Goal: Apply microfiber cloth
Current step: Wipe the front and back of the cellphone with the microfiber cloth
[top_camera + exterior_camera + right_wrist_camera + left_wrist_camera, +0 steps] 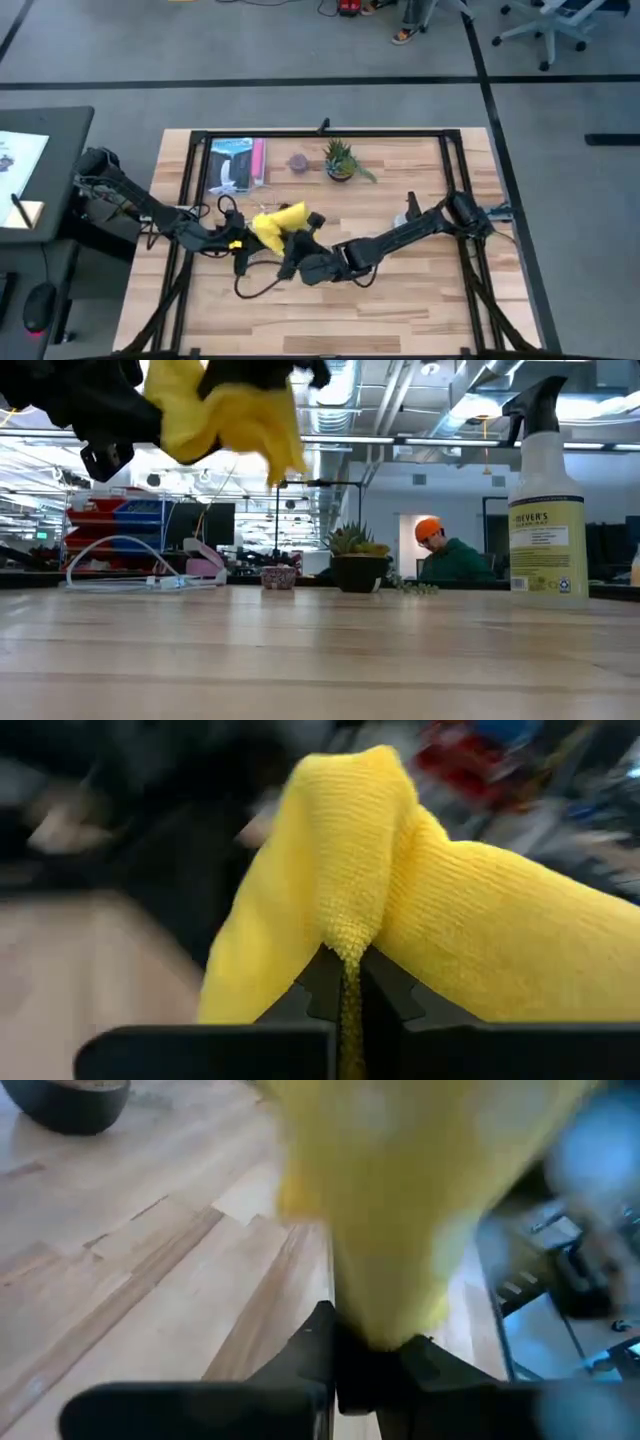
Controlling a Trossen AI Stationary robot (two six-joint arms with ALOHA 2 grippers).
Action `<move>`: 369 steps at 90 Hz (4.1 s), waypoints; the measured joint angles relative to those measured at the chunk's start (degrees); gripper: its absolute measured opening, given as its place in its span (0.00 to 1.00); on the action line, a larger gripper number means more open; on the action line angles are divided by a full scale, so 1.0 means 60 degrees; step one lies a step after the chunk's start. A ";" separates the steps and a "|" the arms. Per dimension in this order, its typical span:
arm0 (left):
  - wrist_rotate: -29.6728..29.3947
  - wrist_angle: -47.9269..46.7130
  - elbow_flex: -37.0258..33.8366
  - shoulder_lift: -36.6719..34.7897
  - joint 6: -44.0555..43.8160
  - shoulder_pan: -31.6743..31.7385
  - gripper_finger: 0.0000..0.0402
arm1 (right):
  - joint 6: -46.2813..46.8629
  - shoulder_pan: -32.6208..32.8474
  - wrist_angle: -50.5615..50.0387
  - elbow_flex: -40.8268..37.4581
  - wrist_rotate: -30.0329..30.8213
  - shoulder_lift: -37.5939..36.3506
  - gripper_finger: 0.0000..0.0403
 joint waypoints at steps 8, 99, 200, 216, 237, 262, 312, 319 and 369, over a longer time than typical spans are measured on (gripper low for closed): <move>-0.0160 0.0039 -0.0002 0.0000 -0.0008 0.0012 0.04 | 0.0945 0.0046 -0.0963 0.0003 0.0856 0.0000 0.00; -0.0205 0.0189 0.0006 -0.0013 0.0004 -0.0028 0.04 | 0.7271 0.0197 -0.7445 -0.0007 0.1688 -0.0473 0.00; -0.0528 -0.1472 0.0006 -0.1845 0.0703 -0.0804 0.04 | -0.1808 -0.0605 -0.3051 -0.0011 -0.3539 0.1393 0.18; -0.0528 -0.1506 0.0006 -0.1845 0.0664 -0.0804 0.04 | -0.1765 -0.0596 -0.2876 0.0004 -0.4332 0.0790 0.36; -0.0531 -0.1690 0.0006 -0.1845 0.0448 -0.0804 0.04 | -0.1115 -0.0605 -0.3354 0.0007 -0.4349 -0.0218 0.55; -0.0262 -0.2584 0.0006 -0.1785 0.0268 -0.0861 0.04 | -0.0539 -0.0543 -0.5081 -0.0015 -0.4008 -0.1326 0.52; -0.1020 -0.1925 0.0454 0.2027 0.5001 -0.0251 0.04 | 0.1552 0.0531 -0.5751 -0.0017 -0.3901 -0.2878 0.47; -0.1051 -0.1889 0.0875 0.2835 0.5591 0.0047 0.04 | 0.1774 0.0776 -0.5751 -0.0007 -0.3367 -0.2819 0.47; -0.1086 -0.3690 0.3501 0.6404 0.6115 0.0822 0.31 | 0.2474 0.1460 -0.5796 -0.0011 -0.2013 -0.2798 0.47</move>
